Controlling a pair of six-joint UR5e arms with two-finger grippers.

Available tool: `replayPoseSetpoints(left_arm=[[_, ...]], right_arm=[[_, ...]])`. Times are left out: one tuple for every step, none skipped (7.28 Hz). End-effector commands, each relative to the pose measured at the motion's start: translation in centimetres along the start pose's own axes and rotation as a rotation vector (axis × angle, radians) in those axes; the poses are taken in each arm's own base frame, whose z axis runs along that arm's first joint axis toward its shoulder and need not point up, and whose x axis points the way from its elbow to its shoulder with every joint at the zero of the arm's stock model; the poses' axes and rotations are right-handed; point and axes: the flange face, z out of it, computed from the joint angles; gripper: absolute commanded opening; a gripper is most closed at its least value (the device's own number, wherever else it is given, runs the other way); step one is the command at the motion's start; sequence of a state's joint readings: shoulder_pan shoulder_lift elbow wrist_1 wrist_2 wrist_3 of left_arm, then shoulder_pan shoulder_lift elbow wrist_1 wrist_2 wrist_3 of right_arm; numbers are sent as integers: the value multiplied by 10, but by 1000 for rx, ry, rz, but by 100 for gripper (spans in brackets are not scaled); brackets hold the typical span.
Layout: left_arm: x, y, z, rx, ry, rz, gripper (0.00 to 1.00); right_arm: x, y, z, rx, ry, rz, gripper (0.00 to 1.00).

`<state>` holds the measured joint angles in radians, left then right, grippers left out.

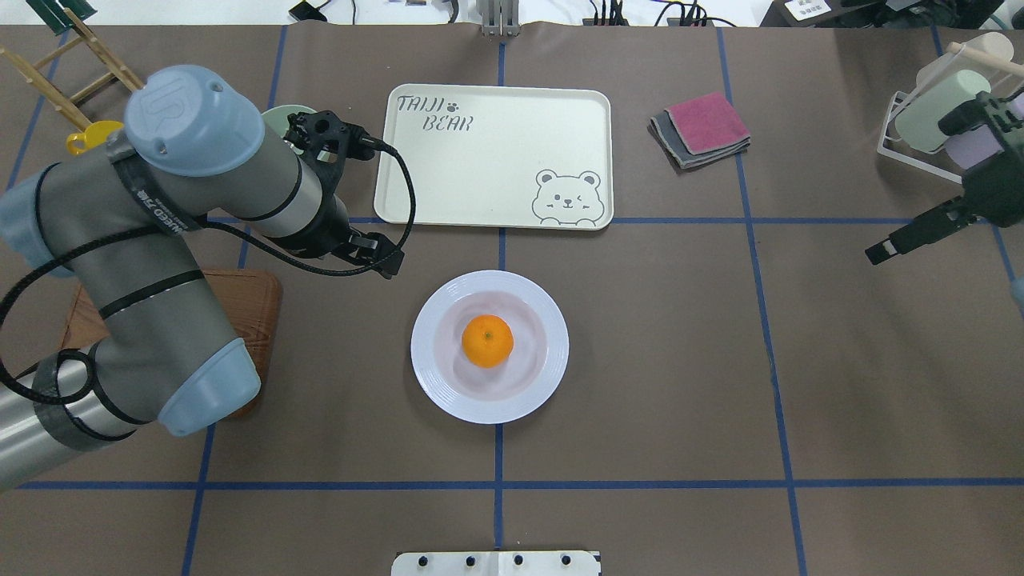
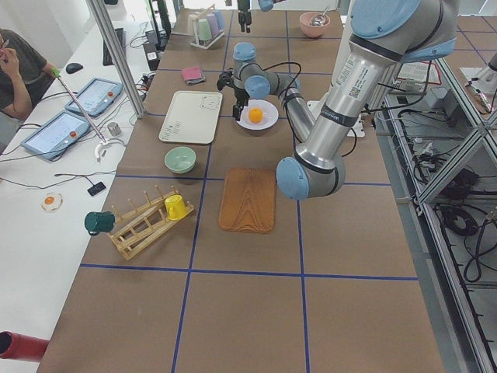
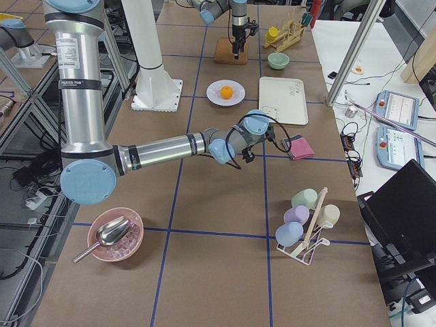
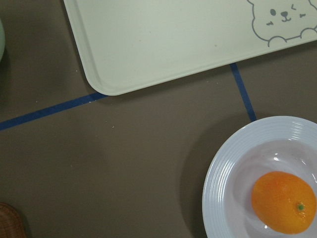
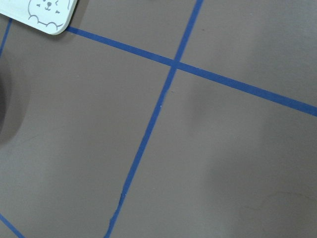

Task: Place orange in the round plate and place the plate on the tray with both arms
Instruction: 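Release the orange and raise the left gripper while the right gripper approaches the plate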

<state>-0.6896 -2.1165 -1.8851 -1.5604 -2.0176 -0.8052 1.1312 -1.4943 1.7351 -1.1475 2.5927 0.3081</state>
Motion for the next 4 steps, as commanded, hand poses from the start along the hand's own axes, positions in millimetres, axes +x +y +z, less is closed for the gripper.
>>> replayPoseSetpoints(left_arm=[[-7,-4,-2,5,-9,-11,99],[-11,-6,-4,9,-14,-17,99],[-20,-9,-6,13,-22,-20,99],[-35,-14,-11,24,-36,-6,99]], right_arm=[[-52,-48,26,56,49,40,100],[-79,-62,32,134,28,178,100],[-107,-60,60,213,12,283,100],[-137,-53,100,302,-18,402,100]])
